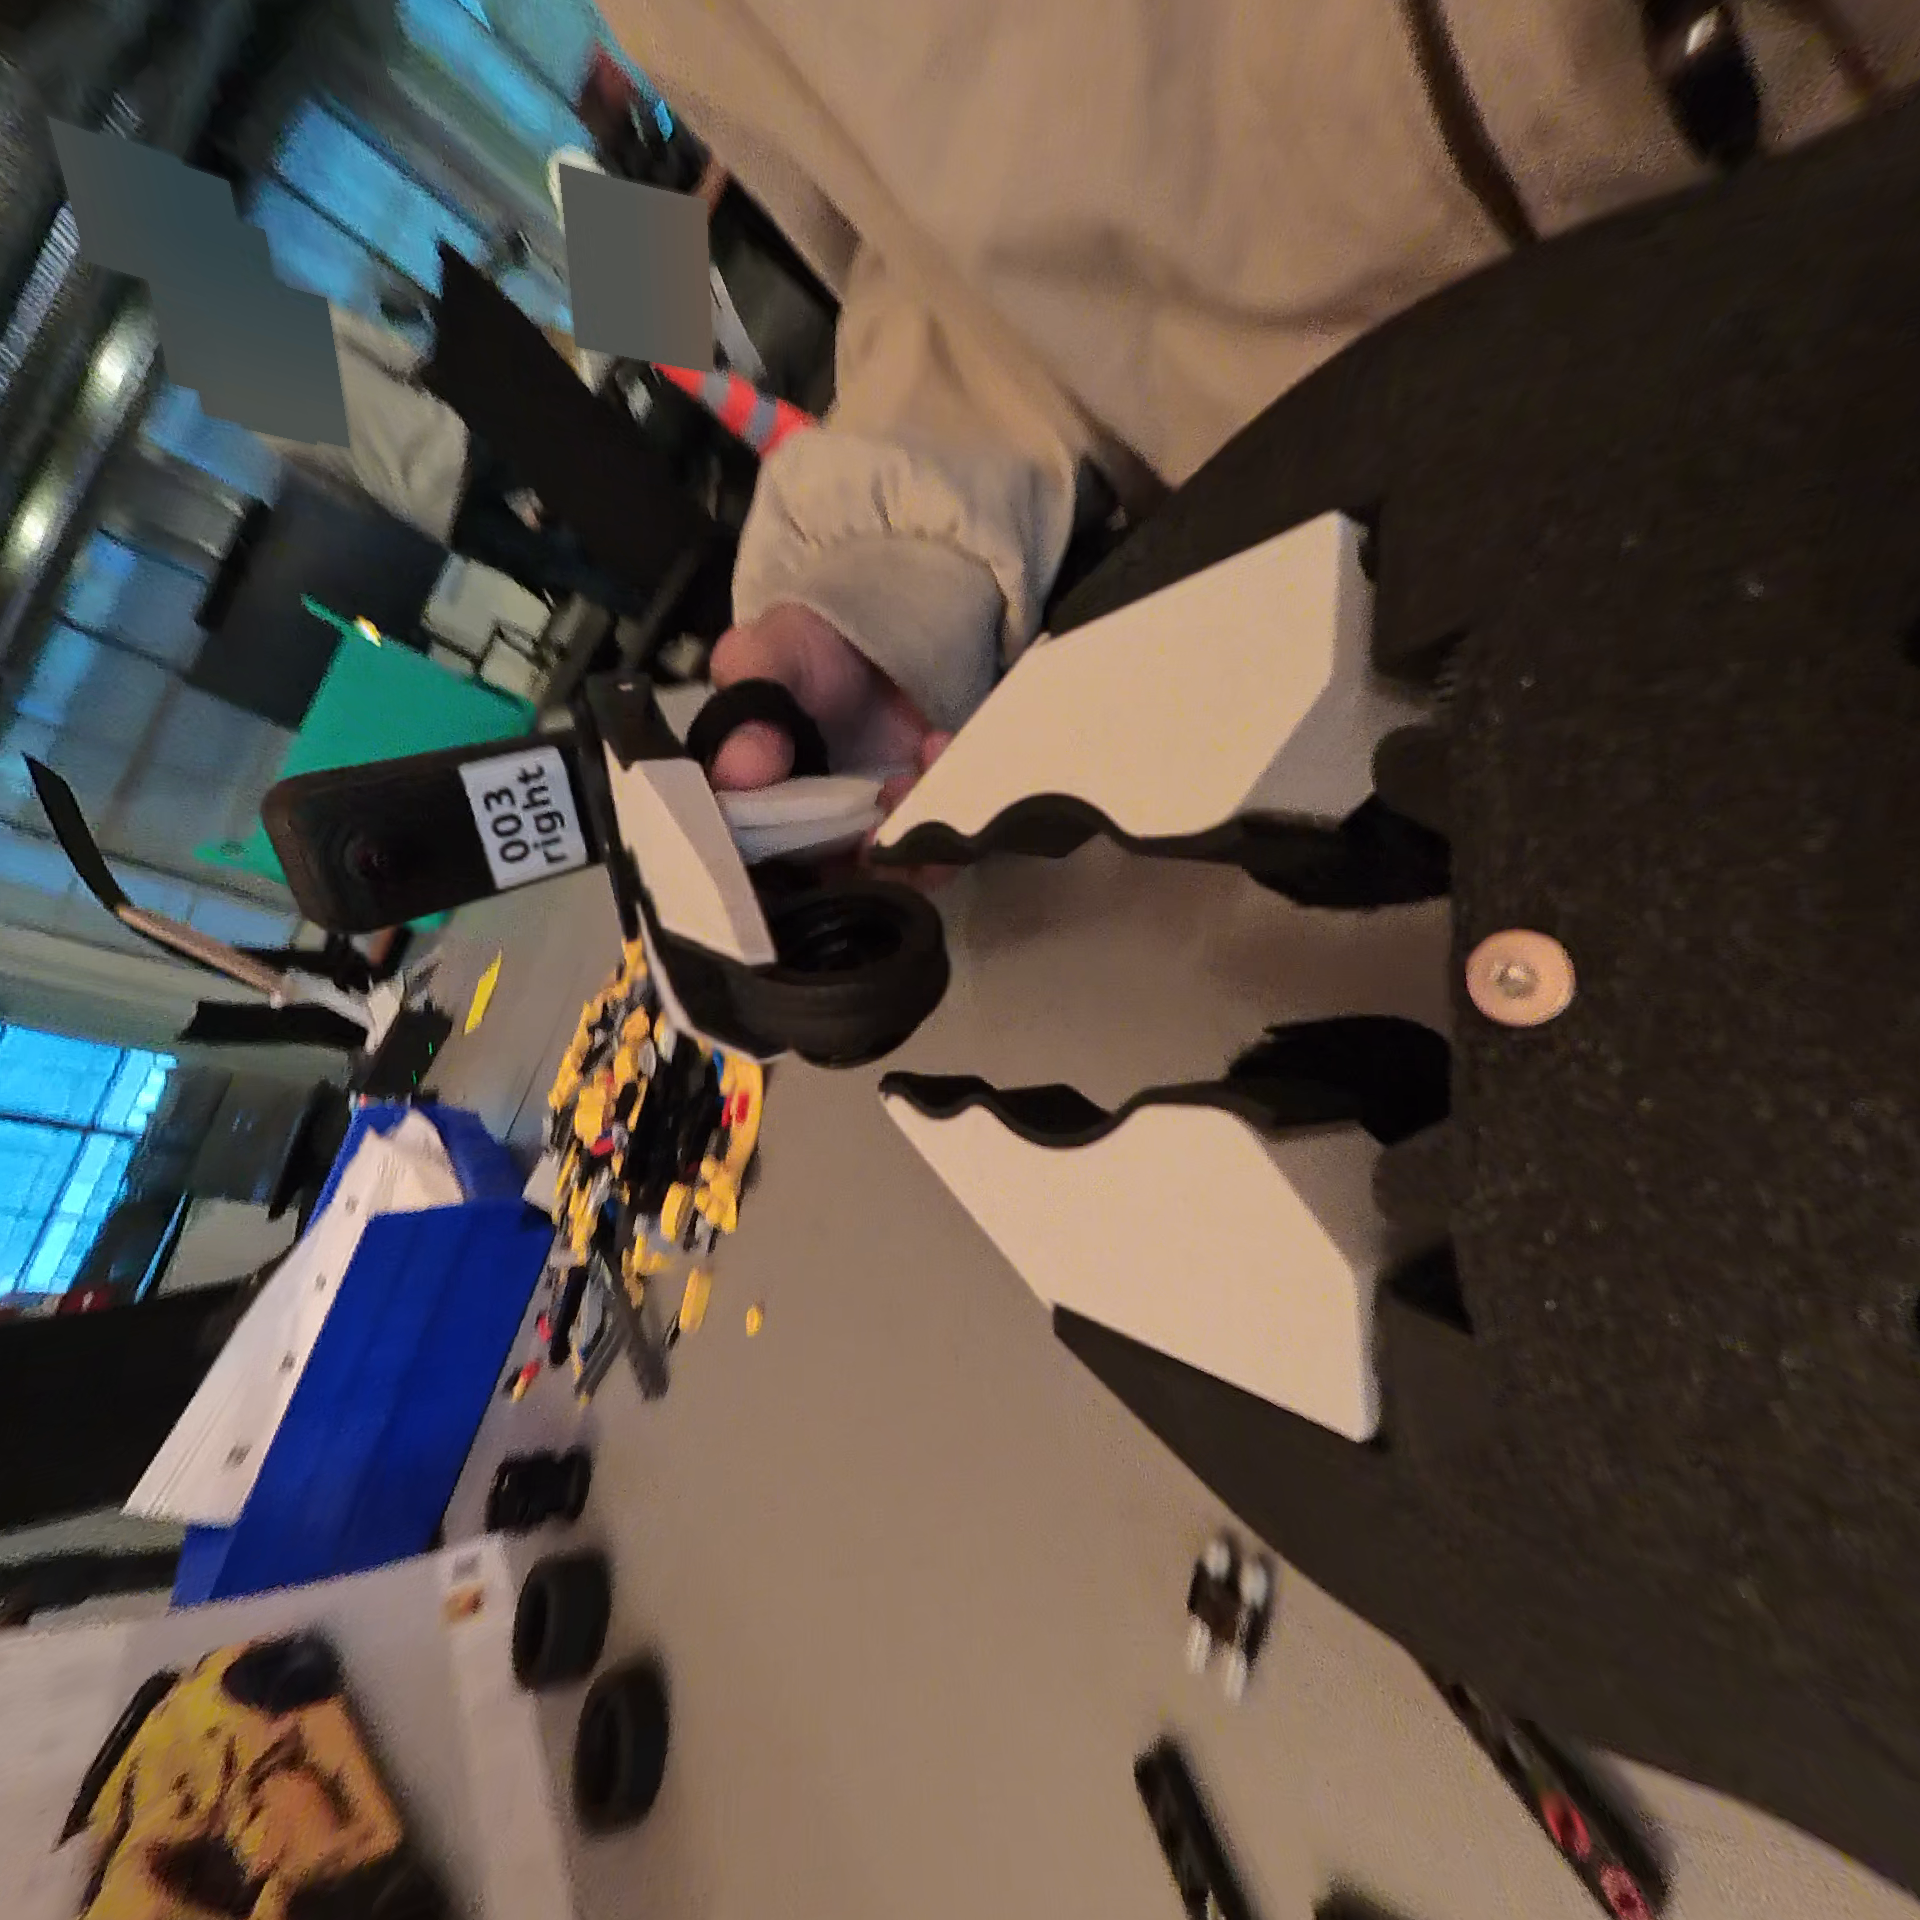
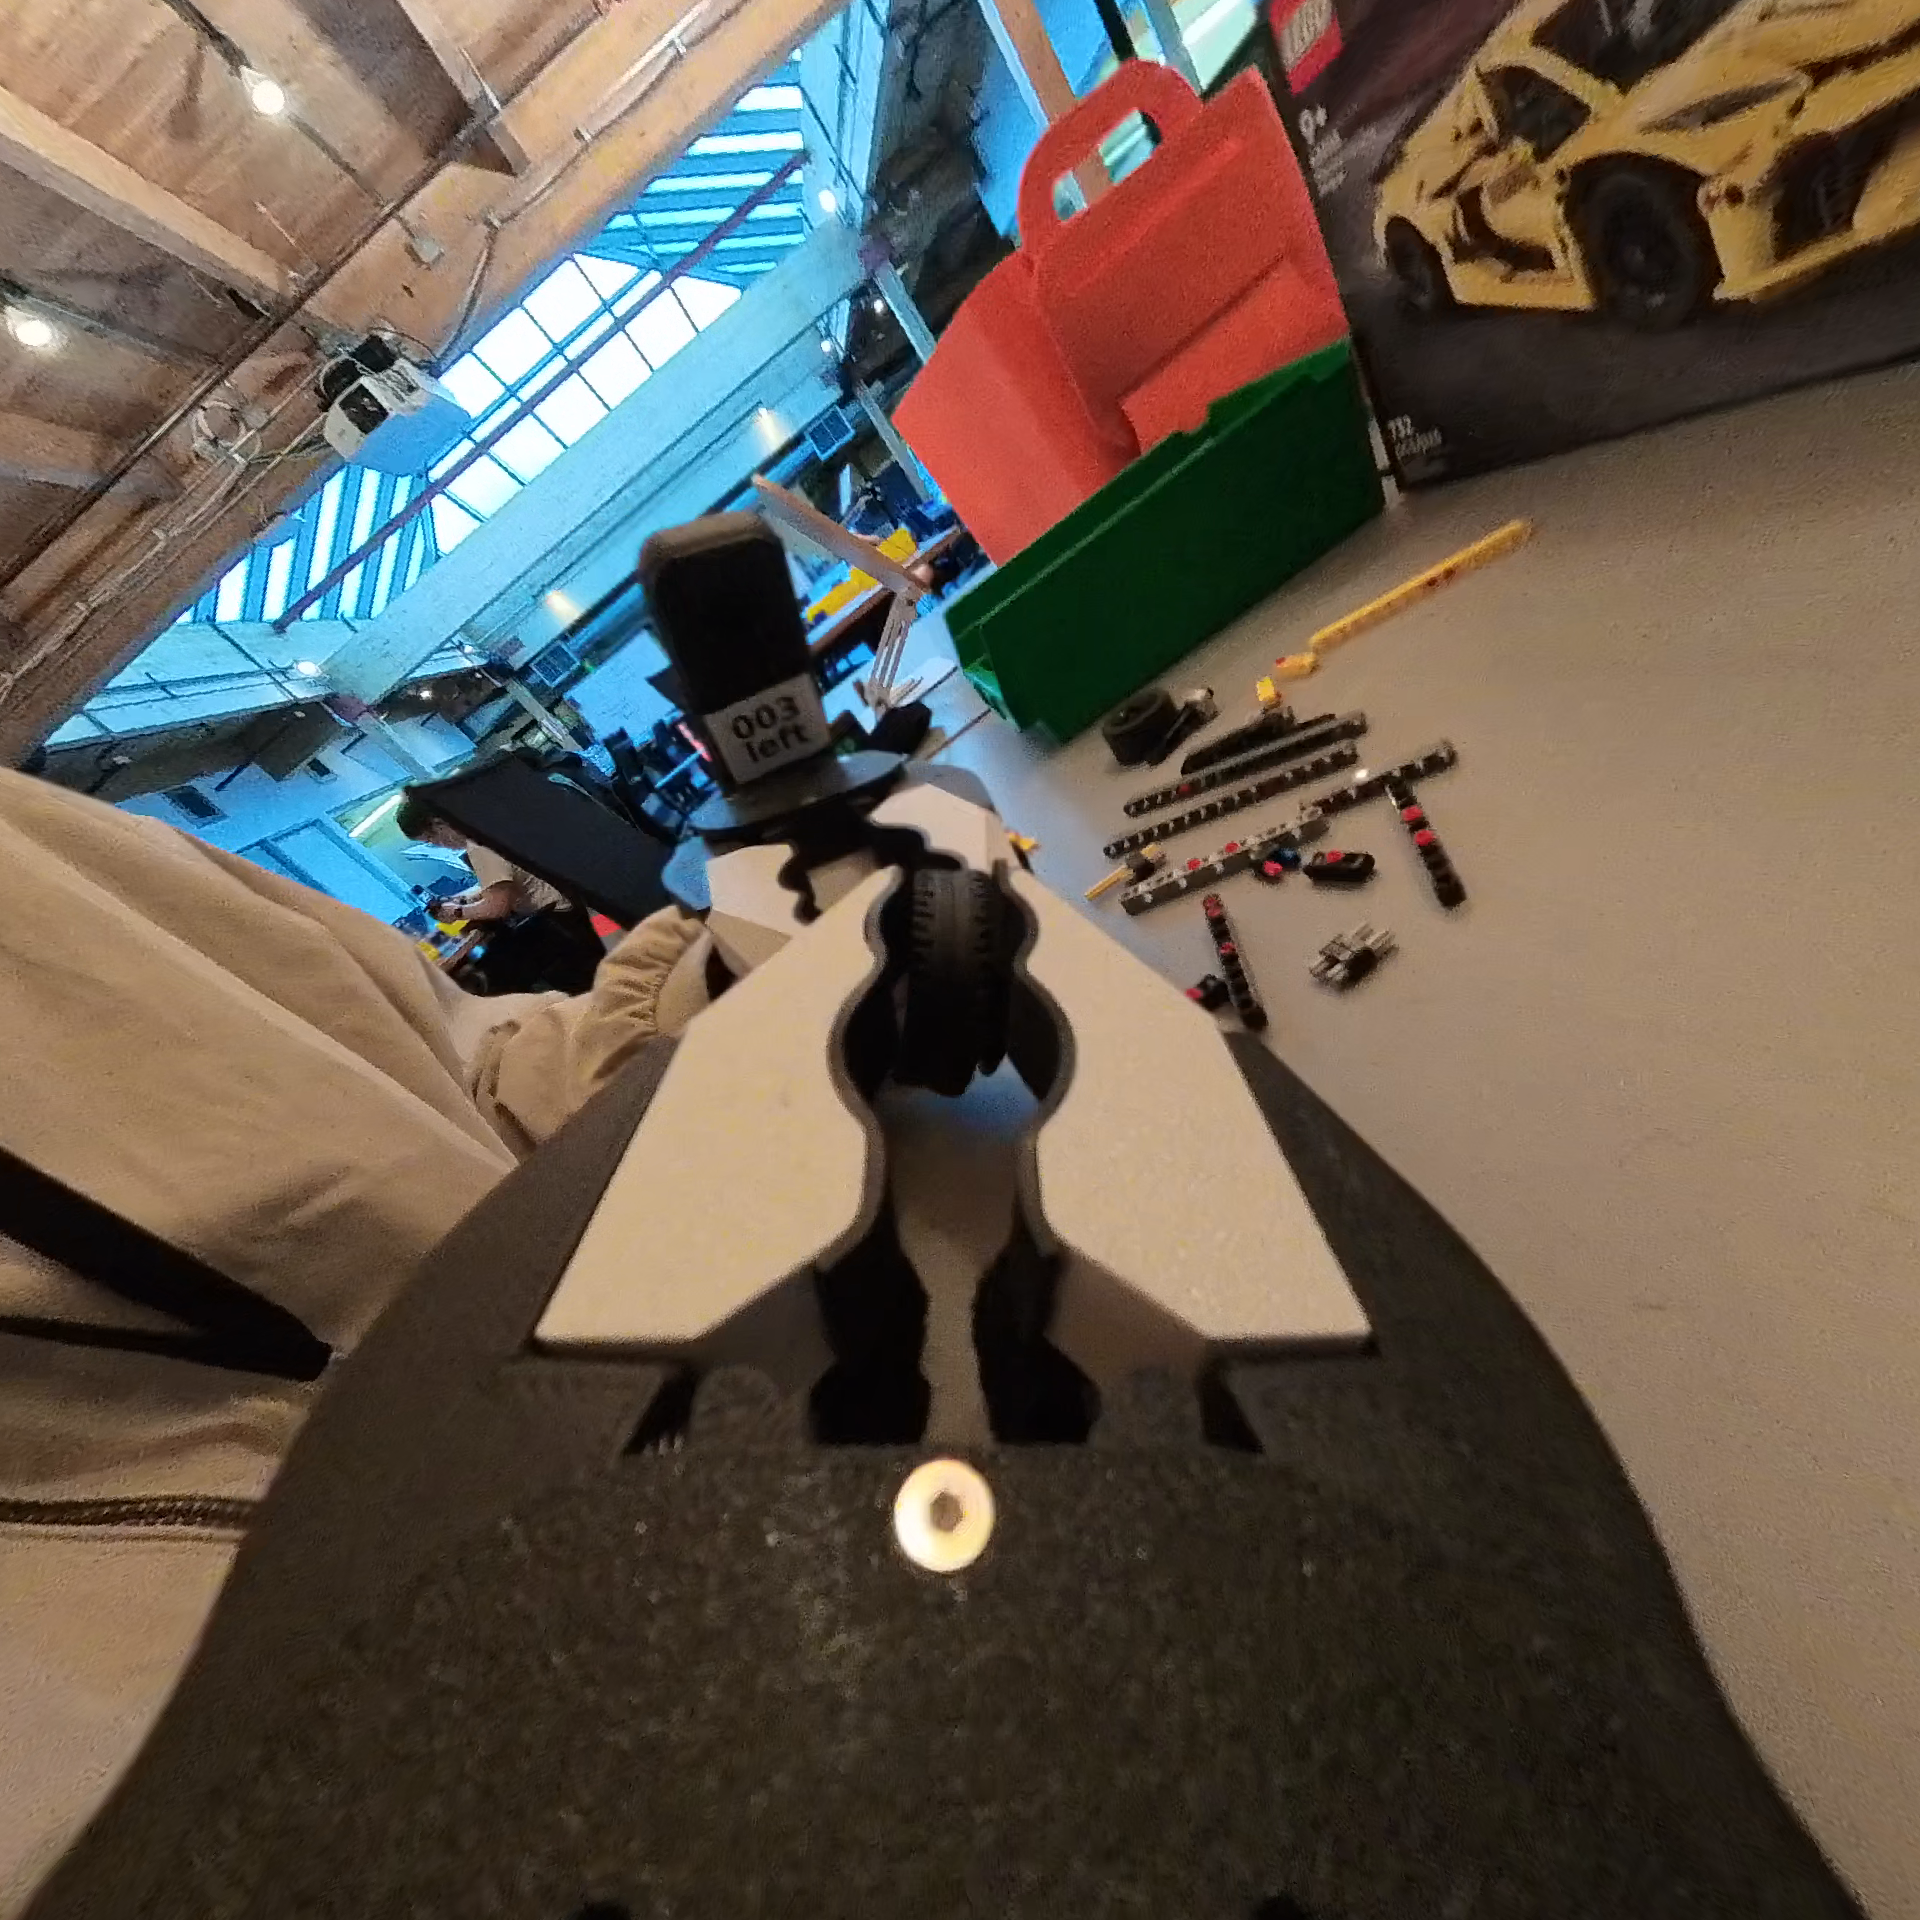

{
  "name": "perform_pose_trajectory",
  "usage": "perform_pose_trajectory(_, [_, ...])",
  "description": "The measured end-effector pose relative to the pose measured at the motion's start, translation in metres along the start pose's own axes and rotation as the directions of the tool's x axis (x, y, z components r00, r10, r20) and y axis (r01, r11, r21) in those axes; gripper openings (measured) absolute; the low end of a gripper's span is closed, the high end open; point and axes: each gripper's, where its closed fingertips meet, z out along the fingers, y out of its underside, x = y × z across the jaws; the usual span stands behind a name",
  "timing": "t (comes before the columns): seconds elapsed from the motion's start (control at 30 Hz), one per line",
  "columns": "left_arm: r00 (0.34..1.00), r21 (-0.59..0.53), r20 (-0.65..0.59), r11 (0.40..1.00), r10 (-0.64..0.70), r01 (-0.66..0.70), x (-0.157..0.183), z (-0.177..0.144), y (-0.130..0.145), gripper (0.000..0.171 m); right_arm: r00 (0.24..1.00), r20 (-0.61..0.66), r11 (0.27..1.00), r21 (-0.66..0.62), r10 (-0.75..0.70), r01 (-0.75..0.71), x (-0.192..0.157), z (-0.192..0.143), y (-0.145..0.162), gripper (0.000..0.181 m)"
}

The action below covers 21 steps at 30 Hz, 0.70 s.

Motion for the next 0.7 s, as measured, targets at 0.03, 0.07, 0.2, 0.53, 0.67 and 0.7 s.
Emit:
perform_pose_trajectory(0.03, [0.999, 0.010, -0.025, 0.999, -0.035, 0.035, 0.002, -0.001, -0.001, 0.036, 1.000, 0.011, 1.000, 0.010, -0.017, 0.016, -0.004, 0.000, -0.002, 0.014])
perform_pose_trajectory(0.07, [0.997, 0.021, -0.039, 0.998, -0.061, 0.061, 0.001, -0.002, -0.003, 0.023, 1.000, 0.020, 1.000, 0.012, -0.019, 0.019, -0.006, 0.001, -0.002, 0.014])
perform_pose_trajectory(0.2, [0.995, 0.027, -0.036, 0.996, -0.089, 0.090, -0.002, -0.003, -0.003, 0.018, 0.999, 0.009, 0.999, 0.023, -0.038, 0.038, -0.006, 0.002, -0.004, 0.014])
perform_pose_trajectory(0.53, [0.990, -0.012, 0.137, 1.000, -0.022, 0.024, -0.024, -0.006, 0.003, 0.014, 0.935, -0.260, 0.966, -0.156, -0.242, 0.207, 0.030, 0.006, 0.017, 0.020])
perform_pose_trajectory(0.67, [0.921, -0.167, 0.321, 0.971, 0.220, -0.173, -0.037, 0.004, 0.019, 0.014, 0.863, -0.417, 0.946, -0.264, -0.286, 0.186, 0.052, 0.000, 0.026, 0.020])
perform_pose_trajectory(0.7, [0.912, -0.166, 0.314, 0.961, 0.263, -0.220, -0.032, 0.008, 0.017, 0.014, 0.841, -0.459, 0.949, -0.260, -0.286, 0.180, 0.056, -0.002, 0.024, 0.019])
